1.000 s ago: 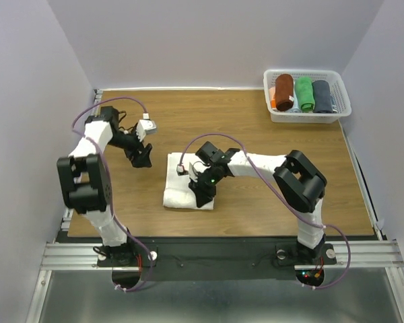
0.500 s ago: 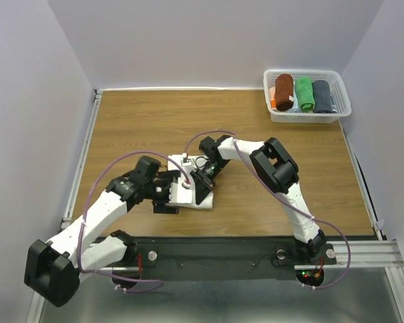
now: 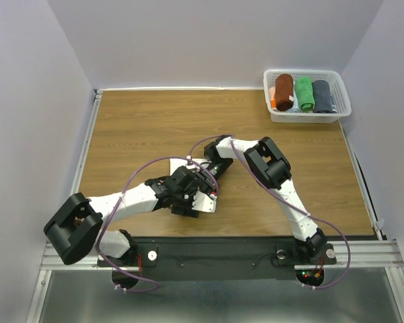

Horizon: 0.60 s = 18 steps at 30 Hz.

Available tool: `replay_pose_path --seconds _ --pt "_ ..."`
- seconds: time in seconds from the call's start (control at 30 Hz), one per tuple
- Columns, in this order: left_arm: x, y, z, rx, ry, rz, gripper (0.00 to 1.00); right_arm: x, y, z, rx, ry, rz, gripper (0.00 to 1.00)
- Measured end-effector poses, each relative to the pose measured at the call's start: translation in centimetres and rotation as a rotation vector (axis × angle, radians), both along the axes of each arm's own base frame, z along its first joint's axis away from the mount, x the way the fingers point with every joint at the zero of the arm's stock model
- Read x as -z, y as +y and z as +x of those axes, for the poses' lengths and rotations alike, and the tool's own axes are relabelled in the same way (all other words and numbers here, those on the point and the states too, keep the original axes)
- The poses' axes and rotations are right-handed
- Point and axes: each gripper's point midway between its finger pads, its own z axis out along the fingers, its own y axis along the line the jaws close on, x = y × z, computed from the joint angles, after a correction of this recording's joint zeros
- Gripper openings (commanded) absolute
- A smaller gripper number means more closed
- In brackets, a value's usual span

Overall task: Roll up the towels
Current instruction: Roll the towel

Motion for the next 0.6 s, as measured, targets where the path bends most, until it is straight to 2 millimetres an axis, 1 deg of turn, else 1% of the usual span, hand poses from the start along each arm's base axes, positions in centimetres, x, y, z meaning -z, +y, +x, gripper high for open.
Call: replay_pose_path --seconds 0.03,0.07,0.13,0.17,0.2,0.23,0.27,0.37,0.4,0.5,0.57,0.6 --pt "0.0 0.0 0.2 -0.008 -0.005 0.006 0.73 -0.1 -0.1 0.0 0.001 0.007 0.000 0.12" --pt "0.0 0.0 0.6 -0.020 -0.019 0.006 0.61 -0.2 -0.2 0.1 0.007 0.013 0.002 0.19" --pt "0.4 0.2 0.5 -0.030 -0.008 0.022 0.47 -0.3 -0.3 0.3 0.017 0.021 0.007 0.25" --pt "0.5 0.3 0.5 -0.028 -0.007 0.025 0.41 -0.4 -0.3 0.4 0.022 0.024 0.008 0.31" --pt "0.6 0.3 0.4 -0.025 -0.004 0.028 0.31 -0.4 -0.5 0.7 0.032 0.031 0.007 0.39" --pt "0.5 0.2 0.4 -0.027 -0.004 0.024 0.28 -0.4 -0.5 0.8 0.037 0.036 0.007 0.43" --pt "0.5 0.2 0.5 -0.034 -0.001 0.020 0.22 -0.3 -0.7 1.0 0.045 0.041 0.005 0.46" --pt "0.5 0.1 0.3 -0.031 0.016 0.011 0.15 -0.6 -1.0 1.6 0.064 0.047 0.002 0.49" --pt "0.5 0.1 0.2 -0.031 0.027 0.009 0.13 -0.9 -1.1 2.2 0.077 0.040 0.004 0.52" --pt "0.5 0.5 -0.2 -0.030 0.082 0.009 0.11 -1.5 -1.9 4.0 0.115 0.006 -0.014 0.60" --pt "0.4 0.9 -0.3 -0.038 0.149 0.013 0.11 -2.2 -3.0 6.5 0.167 -0.070 -0.026 0.62" --pt "0.4 1.0 -0.2 -0.041 0.182 0.012 0.11 -3.0 -3.8 8.1 0.204 -0.111 -0.027 0.64"
